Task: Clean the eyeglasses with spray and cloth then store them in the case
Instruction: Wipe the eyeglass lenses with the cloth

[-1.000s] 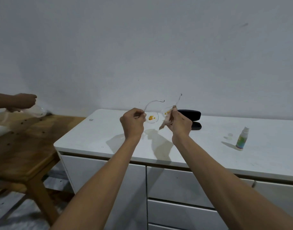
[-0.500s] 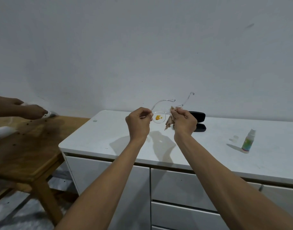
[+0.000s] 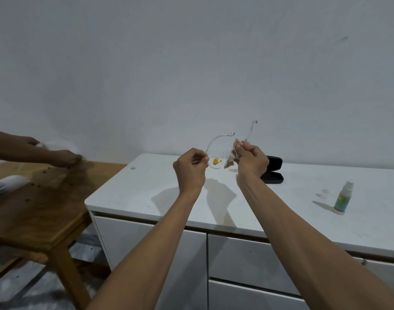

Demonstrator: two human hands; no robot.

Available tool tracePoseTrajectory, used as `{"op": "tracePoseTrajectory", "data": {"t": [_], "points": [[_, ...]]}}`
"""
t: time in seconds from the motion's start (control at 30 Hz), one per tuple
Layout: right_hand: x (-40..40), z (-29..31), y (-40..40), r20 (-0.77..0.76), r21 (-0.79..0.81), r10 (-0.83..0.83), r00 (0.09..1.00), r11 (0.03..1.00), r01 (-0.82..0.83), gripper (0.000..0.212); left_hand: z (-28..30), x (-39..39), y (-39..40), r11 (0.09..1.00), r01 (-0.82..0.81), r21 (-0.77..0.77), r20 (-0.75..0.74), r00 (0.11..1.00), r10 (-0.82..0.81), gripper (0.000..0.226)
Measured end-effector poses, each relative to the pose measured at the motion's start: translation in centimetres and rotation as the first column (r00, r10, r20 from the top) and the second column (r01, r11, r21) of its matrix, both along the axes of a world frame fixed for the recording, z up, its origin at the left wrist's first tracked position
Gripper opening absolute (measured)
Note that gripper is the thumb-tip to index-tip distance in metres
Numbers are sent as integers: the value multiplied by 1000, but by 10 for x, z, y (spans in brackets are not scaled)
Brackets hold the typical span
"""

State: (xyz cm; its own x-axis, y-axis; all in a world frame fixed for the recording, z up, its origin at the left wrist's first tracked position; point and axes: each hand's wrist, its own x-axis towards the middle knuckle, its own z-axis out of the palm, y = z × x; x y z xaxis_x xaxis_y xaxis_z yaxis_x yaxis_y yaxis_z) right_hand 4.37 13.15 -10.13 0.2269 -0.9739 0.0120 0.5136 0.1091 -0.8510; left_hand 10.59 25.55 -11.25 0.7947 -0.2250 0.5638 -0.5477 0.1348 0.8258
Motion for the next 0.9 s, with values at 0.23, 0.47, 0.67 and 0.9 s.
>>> {"op": "tracePoseTrajectory", "data": {"t": [0.23, 0.47, 0.67, 0.9], "points": [[-4, -7, -3, -151, -90, 184, 971, 976, -198, 15, 1, 17, 7, 1000, -27, 15, -12, 1000, 27, 11], [-32, -31, -8, -406, -240, 259, 876, 895, -376, 24, -8, 33, 19, 991, 20, 134, 7, 1000, -22, 11], [-20, -18, 3, -146, -124, 103, 984, 985, -121, 15, -2, 26, 15, 995, 14, 97, 59, 998, -20, 11], [1, -10, 19, 63, -7, 142, 988, 990, -142, 14, 12, 19, 6, 997, -61, 47, 151, 987, 54, 10]]}}
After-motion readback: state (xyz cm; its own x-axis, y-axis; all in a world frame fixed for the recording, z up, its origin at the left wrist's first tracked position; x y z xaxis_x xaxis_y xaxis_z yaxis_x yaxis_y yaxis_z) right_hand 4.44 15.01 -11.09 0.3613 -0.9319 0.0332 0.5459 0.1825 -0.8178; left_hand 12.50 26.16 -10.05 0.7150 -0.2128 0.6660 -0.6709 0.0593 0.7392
